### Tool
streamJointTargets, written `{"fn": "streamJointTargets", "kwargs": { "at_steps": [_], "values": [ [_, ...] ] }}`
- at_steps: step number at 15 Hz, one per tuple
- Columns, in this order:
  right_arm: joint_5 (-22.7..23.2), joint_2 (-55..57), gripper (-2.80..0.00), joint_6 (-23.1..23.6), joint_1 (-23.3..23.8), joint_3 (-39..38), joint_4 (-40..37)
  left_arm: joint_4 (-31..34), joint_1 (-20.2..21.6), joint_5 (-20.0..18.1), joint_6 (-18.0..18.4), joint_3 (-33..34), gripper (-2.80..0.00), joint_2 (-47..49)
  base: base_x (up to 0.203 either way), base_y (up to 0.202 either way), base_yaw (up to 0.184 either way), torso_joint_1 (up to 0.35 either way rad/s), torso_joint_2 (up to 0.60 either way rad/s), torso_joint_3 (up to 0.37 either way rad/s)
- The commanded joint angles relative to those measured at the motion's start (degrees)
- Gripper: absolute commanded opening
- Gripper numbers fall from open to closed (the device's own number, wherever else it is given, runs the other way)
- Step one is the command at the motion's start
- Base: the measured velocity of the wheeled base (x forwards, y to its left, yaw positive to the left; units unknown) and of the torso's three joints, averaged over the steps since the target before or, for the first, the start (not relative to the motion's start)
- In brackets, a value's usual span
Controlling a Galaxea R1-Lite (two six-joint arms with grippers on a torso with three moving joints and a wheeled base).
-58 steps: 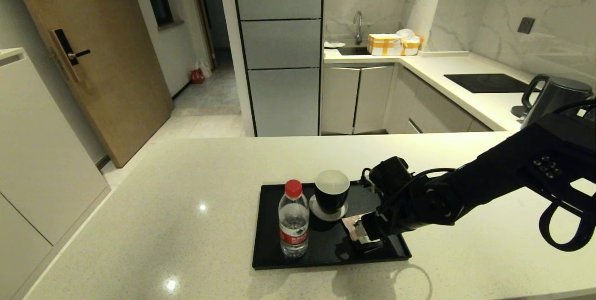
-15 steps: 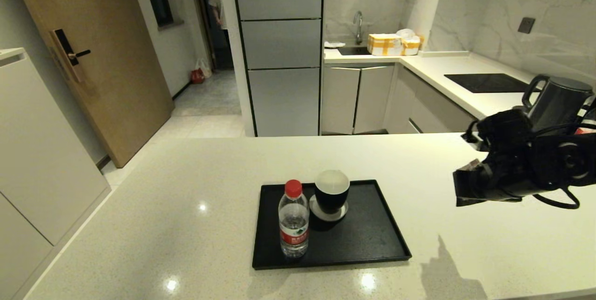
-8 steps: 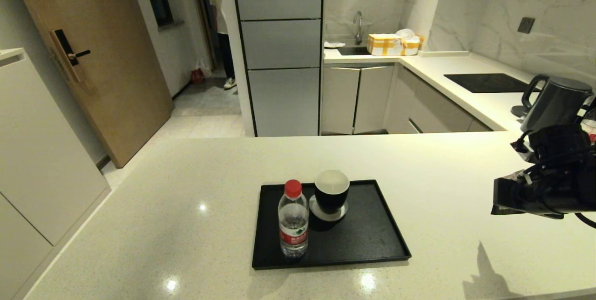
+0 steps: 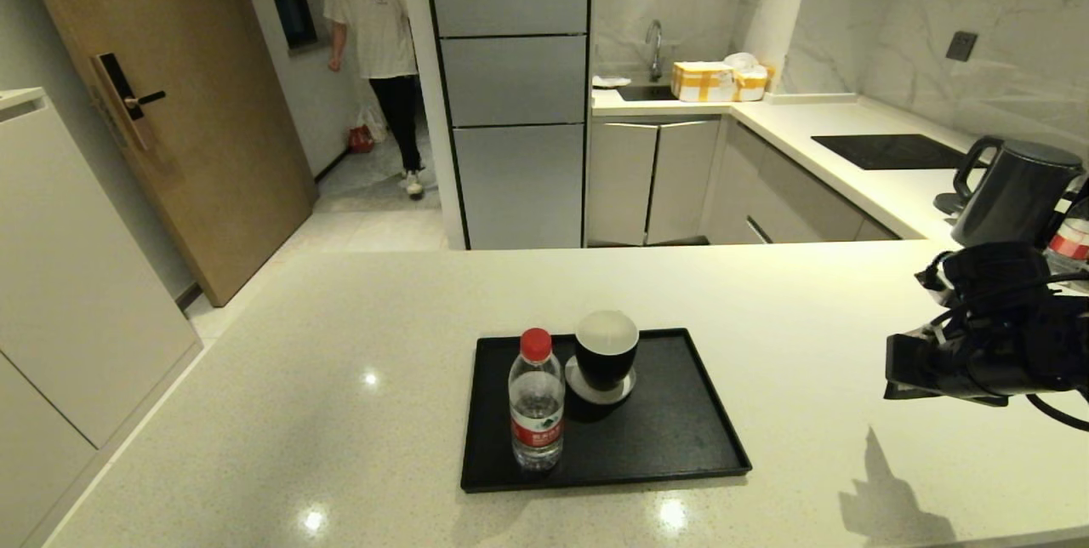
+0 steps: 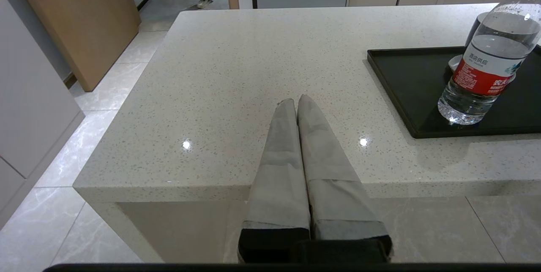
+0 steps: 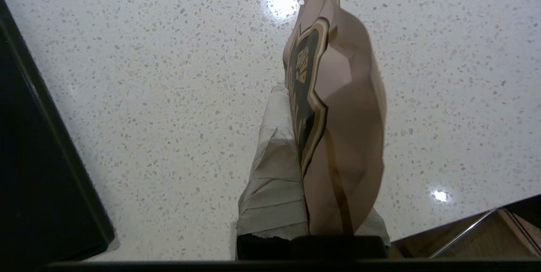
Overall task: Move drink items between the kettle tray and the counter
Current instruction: Place it on the right
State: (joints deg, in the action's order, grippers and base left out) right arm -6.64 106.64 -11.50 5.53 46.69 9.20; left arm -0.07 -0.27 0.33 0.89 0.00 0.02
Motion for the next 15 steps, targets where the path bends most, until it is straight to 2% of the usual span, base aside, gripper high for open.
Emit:
{"fn": "streamJointTargets", "kwargs": {
  "at_steps": [1, 15],
  "values": [
    [-0.13, 2.81, -2.8, -0.02, 0.0, 0.15, 0.79, -0.01, 0.0, 0.02, -0.01, 0.09, -2.8, -0.11, 0.0, 0.0, 0.0, 0.0, 0.0, 0.0],
    [-0.39, 5.59, -2.8, -0.19, 0.0, 1.16, 2.83, -0.01, 0.0, 0.02, -0.01, 0.03, -2.8, -0.11, 0.0, 0.0, 0.0, 0.0, 0.0, 0.0]
  ]
}}
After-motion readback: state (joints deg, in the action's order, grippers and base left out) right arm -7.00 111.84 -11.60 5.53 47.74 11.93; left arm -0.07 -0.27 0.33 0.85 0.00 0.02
